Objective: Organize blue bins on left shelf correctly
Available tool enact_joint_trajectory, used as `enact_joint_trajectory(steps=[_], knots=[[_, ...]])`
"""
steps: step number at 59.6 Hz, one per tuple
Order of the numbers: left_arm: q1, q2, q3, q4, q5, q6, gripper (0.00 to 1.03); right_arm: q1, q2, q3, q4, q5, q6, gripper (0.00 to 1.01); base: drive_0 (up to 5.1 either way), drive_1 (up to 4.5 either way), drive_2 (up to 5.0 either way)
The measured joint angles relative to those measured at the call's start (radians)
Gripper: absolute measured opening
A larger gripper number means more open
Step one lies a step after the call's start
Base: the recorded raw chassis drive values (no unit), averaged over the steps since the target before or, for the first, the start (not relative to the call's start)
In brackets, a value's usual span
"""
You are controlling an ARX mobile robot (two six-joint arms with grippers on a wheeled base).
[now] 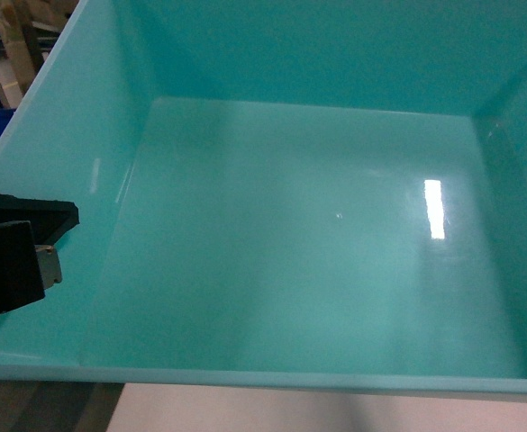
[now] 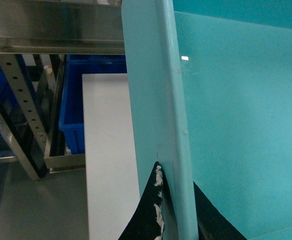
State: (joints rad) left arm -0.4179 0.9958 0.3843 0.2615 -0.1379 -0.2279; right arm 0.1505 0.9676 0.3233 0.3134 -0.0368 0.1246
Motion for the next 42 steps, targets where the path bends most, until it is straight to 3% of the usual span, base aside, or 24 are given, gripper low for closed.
enact_joint_trajectory(steps=[42], knots=[[0.000, 0.000, 0.000, 0.000, 0.000, 0.000, 0.03, 0.000, 0.000, 0.000, 0.001, 0.000, 0.000, 0.02, -4.8, 1.56, 3.4]])
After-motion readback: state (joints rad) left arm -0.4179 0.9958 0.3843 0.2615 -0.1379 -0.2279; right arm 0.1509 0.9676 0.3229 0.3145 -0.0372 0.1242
